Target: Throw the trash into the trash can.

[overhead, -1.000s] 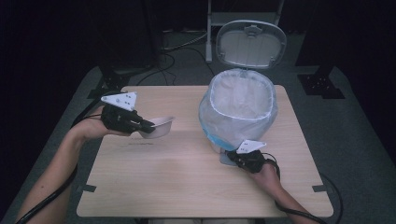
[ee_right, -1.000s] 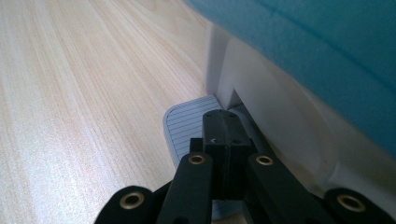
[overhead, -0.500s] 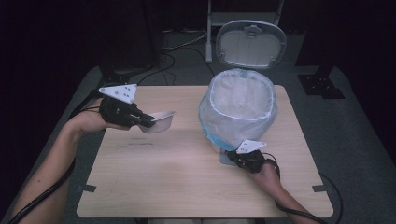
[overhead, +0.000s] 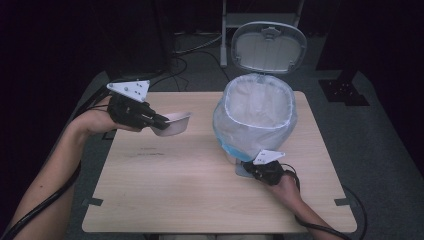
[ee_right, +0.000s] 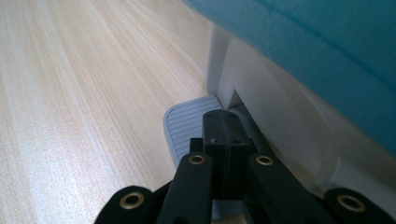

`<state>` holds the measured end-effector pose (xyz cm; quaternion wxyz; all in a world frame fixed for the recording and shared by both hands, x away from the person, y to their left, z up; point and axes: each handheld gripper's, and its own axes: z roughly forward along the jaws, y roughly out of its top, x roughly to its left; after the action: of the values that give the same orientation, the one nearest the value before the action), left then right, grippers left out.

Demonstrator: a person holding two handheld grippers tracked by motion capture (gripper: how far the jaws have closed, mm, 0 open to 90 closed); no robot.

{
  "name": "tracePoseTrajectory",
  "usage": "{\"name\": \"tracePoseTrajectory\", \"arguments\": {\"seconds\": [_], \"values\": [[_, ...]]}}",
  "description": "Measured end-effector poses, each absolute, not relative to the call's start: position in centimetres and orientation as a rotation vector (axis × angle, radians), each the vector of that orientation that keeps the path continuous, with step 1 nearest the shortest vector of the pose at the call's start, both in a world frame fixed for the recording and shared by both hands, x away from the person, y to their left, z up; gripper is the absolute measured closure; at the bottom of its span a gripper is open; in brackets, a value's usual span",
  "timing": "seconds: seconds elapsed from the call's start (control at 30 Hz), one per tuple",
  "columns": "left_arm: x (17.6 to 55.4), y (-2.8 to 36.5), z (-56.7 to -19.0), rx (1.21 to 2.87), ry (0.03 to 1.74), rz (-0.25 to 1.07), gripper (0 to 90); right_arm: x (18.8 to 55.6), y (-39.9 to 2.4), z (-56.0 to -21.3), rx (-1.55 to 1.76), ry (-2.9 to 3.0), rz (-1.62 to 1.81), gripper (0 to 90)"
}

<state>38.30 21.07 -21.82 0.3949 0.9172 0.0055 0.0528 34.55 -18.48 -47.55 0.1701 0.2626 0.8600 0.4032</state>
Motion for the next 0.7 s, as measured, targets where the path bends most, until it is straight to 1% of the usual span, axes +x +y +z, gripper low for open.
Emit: {"name": "tracePoseTrajectory", "arguments": {"seconds": [0.7], "values": [[38.6,20.4,-19.3,2.336,-0.008,0.161,83.6,34.6,-18.5,-47.6,0.743,2.444,1.147,90.0]]}}
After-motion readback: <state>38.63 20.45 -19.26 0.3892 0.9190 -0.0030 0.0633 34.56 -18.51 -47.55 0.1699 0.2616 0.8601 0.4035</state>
